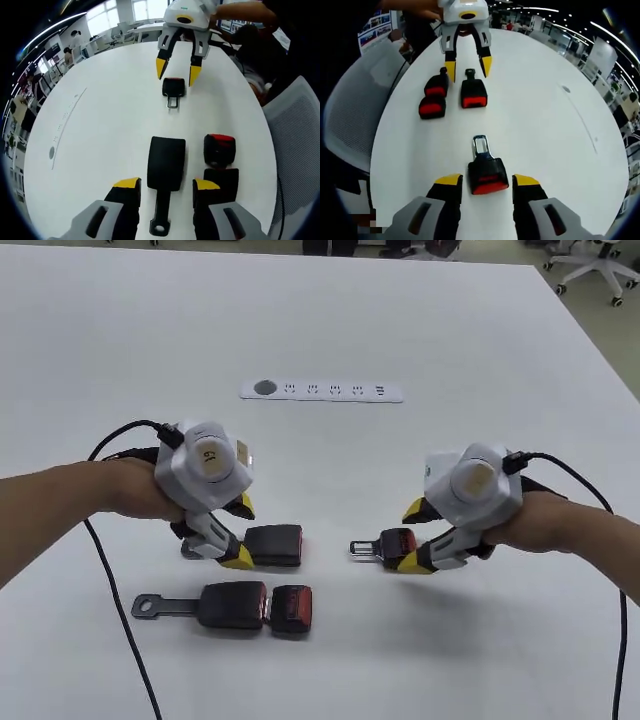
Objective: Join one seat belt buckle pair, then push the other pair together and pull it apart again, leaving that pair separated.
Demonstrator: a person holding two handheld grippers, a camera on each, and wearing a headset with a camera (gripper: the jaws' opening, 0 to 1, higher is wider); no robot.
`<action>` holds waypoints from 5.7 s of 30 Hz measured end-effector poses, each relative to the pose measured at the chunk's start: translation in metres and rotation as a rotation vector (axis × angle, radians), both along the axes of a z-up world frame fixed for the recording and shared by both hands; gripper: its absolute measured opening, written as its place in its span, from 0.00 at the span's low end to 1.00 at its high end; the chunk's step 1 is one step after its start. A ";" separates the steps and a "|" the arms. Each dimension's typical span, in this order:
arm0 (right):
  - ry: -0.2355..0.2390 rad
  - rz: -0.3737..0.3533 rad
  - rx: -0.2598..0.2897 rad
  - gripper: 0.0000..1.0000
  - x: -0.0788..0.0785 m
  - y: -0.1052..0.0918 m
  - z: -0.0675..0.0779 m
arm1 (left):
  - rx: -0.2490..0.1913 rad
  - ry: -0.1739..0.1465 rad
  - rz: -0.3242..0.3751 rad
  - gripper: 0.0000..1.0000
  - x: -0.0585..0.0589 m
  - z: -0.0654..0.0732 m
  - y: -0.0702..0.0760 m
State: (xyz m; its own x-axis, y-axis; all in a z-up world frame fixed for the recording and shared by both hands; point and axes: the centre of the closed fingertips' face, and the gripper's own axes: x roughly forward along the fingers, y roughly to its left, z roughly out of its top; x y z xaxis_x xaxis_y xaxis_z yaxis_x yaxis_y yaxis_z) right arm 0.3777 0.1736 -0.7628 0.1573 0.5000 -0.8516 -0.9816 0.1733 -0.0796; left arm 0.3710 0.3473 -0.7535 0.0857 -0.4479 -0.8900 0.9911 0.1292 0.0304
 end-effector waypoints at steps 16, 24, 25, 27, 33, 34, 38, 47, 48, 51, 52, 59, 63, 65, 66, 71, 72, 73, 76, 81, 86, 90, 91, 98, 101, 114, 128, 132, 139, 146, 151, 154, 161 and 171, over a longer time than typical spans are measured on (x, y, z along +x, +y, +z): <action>0.018 0.075 -0.037 0.31 0.000 -0.004 -0.013 | 0.023 0.024 -0.056 0.36 0.004 -0.021 0.000; 0.007 0.091 -0.043 0.31 0.000 -0.002 -0.011 | 0.014 0.011 -0.058 0.32 0.006 -0.021 0.001; 0.008 0.090 -0.043 0.31 0.000 -0.003 -0.012 | 0.013 0.010 -0.059 0.32 0.006 -0.021 0.001; 0.006 0.096 -0.043 0.31 -0.002 -0.001 -0.009 | 0.013 0.003 -0.071 0.32 0.006 -0.021 0.001; 0.006 0.101 -0.039 0.30 -0.003 0.002 -0.009 | 0.006 0.003 -0.071 0.32 0.006 -0.022 0.001; 0.006 0.101 -0.039 0.30 -0.002 0.003 -0.009 | 0.006 0.004 -0.069 0.31 0.006 -0.022 0.001; 0.006 0.101 -0.036 0.30 0.001 0.006 -0.012 | 0.006 0.007 -0.068 0.31 0.007 -0.024 0.002; 0.004 0.103 -0.030 0.30 -0.001 0.013 -0.009 | 0.016 0.015 -0.058 0.31 0.007 -0.023 0.001; 0.004 0.103 -0.029 0.30 -0.002 0.014 -0.008 | 0.017 0.015 -0.060 0.31 0.006 -0.023 0.001; 0.002 0.104 -0.027 0.30 -0.002 0.018 -0.008 | 0.016 0.016 -0.060 0.31 0.006 -0.023 0.000; 0.002 0.103 -0.026 0.30 -0.002 0.018 -0.008 | 0.016 0.015 -0.060 0.31 0.006 -0.023 0.001; 0.004 0.100 -0.016 0.30 -0.001 0.027 -0.011 | 0.016 0.013 -0.063 0.31 0.006 -0.023 0.000; 0.005 0.099 -0.009 0.30 -0.002 0.032 -0.009 | 0.023 0.005 -0.076 0.31 0.006 -0.023 0.001; 0.005 0.098 -0.005 0.30 -0.004 0.036 -0.008 | 0.024 0.004 -0.076 0.31 0.006 -0.023 0.001; 0.005 0.098 -0.002 0.30 -0.003 0.036 -0.010 | 0.023 0.004 -0.075 0.31 0.006 -0.023 0.001; 0.005 0.099 0.007 0.30 -0.001 0.043 -0.010 | 0.023 0.003 -0.075 0.31 0.006 -0.023 0.000; 0.003 0.100 0.008 0.30 -0.001 0.045 -0.009 | 0.023 0.003 -0.075 0.31 0.006 -0.023 0.000; 0.003 0.100 0.010 0.30 -0.002 0.046 -0.008 | 0.023 0.003 -0.075 0.31 0.006 -0.023 0.000; 0.003 0.101 0.014 0.30 -0.001 0.049 -0.009 | 0.022 0.005 -0.072 0.31 0.007 -0.025 0.002; 0.008 0.099 0.022 0.30 -0.002 0.054 -0.008 | 0.023 0.005 -0.072 0.31 0.005 -0.023 0.000; 0.006 0.103 0.026 0.30 -0.002 0.061 -0.008 | 0.022 0.005 -0.074 0.31 0.007 -0.025 0.001; 0.007 0.104 0.031 0.30 -0.002 0.065 -0.009 | 0.022 0.005 -0.074 0.31 0.007 -0.025 0.002; 0.007 0.105 0.032 0.30 -0.002 0.066 -0.008 | 0.021 0.006 -0.074 0.31 0.008 -0.026 0.002; 0.005 0.109 0.038 0.30 -0.002 0.070 -0.010 | 0.020 0.004 -0.075 0.31 0.007 -0.026 0.001; 0.001 0.110 0.041 0.30 -0.001 0.073 -0.009 | 0.020 0.004 -0.074 0.31 0.007 -0.026 0.002; -0.022 0.093 0.074 0.29 -0.002 0.080 -0.008 | 0.003 -0.011 -0.061 0.31 0.005 -0.025 0.001; -0.015 0.103 0.067 0.28 -0.003 0.082 -0.008 | 0.012 -0.011 -0.080 0.30 0.004 -0.024 0.000; -0.015 0.111 0.063 0.28 -0.003 0.083 -0.009 | 0.016 -0.014 -0.086 0.30 0.004 -0.025 0.000; -0.014 0.114 0.057 0.27 -0.001 0.087 -0.010 | 0.026 -0.015 -0.089 0.30 0.005 -0.026 0.001; -0.002 0.105 0.086 0.27 -0.004 0.098 -0.008 | 0.028 -0.011 -0.083 0.30 0.004 -0.025 -0.001; -0.006 0.115 0.068 0.27 -0.003 0.099 -0.009 | 0.029 -0.012 -0.076 0.30 0.003 -0.025 0.000; -0.005 0.111 0.066 0.26 -0.004 0.100 -0.007 | 0.032 -0.014 -0.075 0.29 0.003 -0.025 -0.001; -0.004 0.105 0.063 0.26 -0.003 0.102 -0.009 | 0.042 -0.015 -0.081 0.29 0.004 -0.025 0.000; -0.007 0.108 0.063 0.26 -0.003 0.105 -0.008 | 0.040 -0.003 -0.069 0.28 0.004 -0.027 -0.001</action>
